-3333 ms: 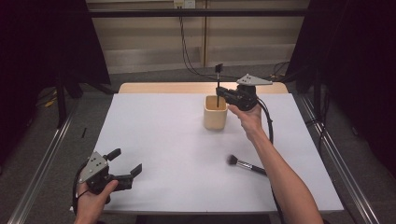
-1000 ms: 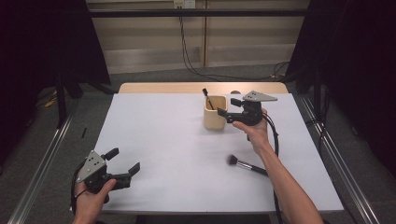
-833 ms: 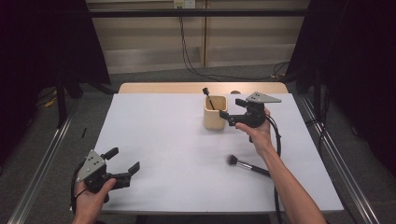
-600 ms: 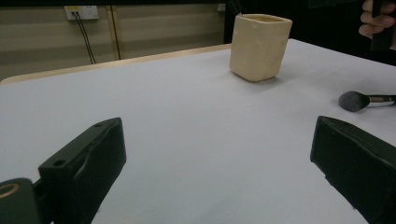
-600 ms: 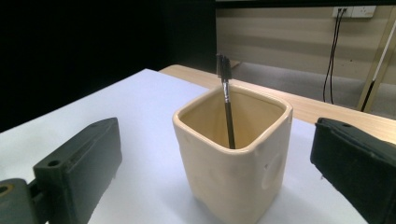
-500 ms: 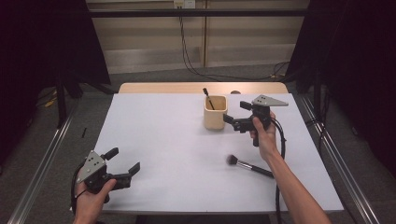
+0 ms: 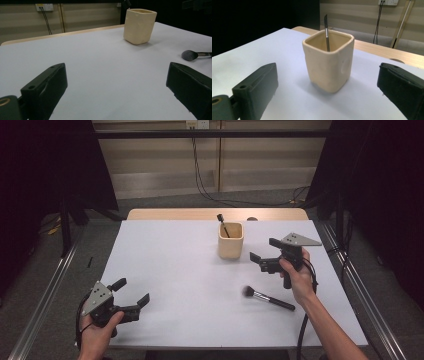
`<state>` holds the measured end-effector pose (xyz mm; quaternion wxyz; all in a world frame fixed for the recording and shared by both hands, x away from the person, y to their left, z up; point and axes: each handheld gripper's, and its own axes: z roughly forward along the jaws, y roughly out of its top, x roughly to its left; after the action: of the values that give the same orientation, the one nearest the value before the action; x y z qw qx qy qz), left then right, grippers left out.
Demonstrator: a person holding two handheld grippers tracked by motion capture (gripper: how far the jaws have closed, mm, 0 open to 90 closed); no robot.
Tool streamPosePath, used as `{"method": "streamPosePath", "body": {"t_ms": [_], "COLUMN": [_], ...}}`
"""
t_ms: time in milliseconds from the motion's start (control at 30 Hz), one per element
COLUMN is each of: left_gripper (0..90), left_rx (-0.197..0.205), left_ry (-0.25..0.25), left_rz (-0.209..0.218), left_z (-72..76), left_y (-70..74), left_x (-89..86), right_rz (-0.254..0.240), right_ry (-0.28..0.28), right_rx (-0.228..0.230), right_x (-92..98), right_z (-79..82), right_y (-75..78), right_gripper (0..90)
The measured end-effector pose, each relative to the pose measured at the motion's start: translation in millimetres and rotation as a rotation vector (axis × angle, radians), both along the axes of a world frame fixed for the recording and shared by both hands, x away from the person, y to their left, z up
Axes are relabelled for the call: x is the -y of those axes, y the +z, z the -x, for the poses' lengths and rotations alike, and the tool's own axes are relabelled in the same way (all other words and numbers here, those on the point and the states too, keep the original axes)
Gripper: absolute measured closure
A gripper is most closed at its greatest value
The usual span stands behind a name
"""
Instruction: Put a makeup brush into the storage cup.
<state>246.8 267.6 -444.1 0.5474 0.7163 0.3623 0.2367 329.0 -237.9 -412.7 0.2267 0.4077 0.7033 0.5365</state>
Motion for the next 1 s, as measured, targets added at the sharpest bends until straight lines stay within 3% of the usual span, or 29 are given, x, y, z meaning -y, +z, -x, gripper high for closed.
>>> {"method": "streamPosePath", "body": {"t_ms": [200, 400, 733, 933, 1000], "left_gripper": [3.4, 3.4, 3.4, 3.4, 3.4], "left_rx": [-0.005, -0.009, -0.012, -0.014, -0.007], "left_ry": [0.007, 0.008, 0.022, 0.026, 0.031], "left_rz": [0.000, 0.004, 0.015, 0.014, 0.015], "left_z": [-0.4, -0.7, 1.4, 4.4, 6.3], "left_y": [-0.6, -1.9, -1.2, -0.5, 0.7], "left_x": [0.4, -1.3, -1.4, -2.3, -1.8], "right_rz": [0.005, -0.033, -0.033, 0.008, -0.005], "right_ry": [-0.010, -0.044, -0.080, -0.139, -0.146], "right_rx": [-0.003, 0.015, 0.026, 0.025, 0.019], "right_x": [8.3, 10.9, 18.9, 27.4, 31.8], "right_z": [13.2, 29.1, 58.5, 75.4, 81.2], "right_y": [-5.6, -6.6, -17.5, -25.3, -26.1], "right_gripper": [3.2, 2.5, 2.1, 3.9, 3.9]}}
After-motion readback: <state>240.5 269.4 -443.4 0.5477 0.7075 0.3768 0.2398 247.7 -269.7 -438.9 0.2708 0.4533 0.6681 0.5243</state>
